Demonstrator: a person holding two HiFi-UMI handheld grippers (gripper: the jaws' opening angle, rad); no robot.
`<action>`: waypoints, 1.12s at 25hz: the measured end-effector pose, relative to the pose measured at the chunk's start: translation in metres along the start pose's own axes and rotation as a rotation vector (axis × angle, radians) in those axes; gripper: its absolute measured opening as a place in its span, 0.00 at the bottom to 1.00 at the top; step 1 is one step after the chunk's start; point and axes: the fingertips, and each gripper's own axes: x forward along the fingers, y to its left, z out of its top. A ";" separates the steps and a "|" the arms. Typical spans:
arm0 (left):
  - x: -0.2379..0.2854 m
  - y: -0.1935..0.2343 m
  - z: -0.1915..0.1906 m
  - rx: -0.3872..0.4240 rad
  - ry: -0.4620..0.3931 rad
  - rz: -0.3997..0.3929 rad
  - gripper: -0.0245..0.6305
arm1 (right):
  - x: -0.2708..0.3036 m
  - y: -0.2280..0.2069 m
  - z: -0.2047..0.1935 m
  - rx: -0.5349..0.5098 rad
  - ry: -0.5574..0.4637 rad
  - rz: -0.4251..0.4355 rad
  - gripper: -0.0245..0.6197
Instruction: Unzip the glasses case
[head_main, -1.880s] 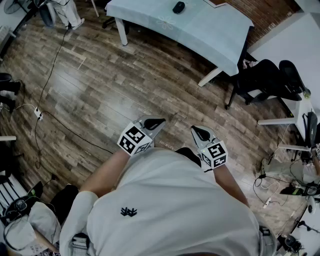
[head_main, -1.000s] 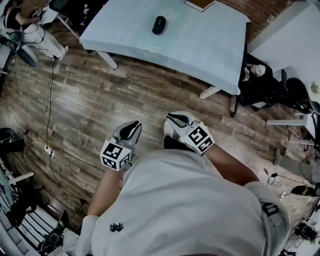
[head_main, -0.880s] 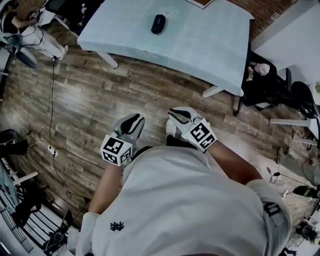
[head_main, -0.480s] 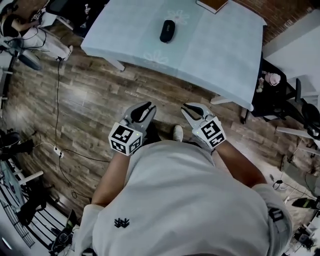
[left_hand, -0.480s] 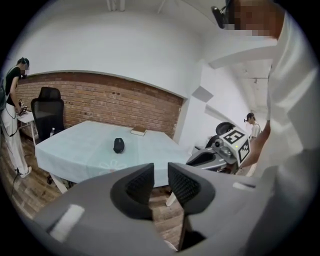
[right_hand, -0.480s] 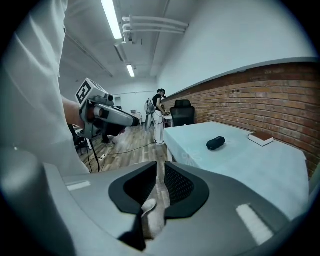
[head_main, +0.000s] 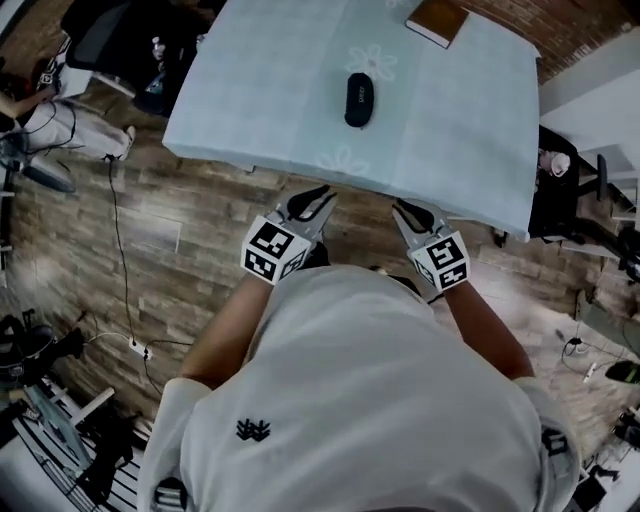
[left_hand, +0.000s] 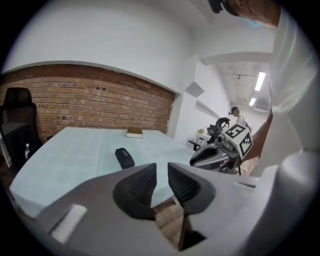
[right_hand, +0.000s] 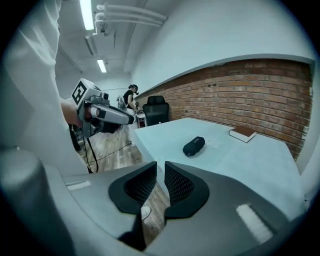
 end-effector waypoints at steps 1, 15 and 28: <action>0.003 0.016 0.004 0.016 0.010 -0.019 0.19 | 0.011 -0.005 0.005 0.013 0.005 -0.021 0.08; 0.099 0.125 0.018 0.051 0.102 -0.144 0.19 | 0.103 -0.055 -0.001 0.096 0.134 -0.165 0.09; 0.221 0.170 0.029 0.195 0.271 -0.093 0.19 | 0.182 -0.101 -0.020 0.106 0.178 -0.003 0.13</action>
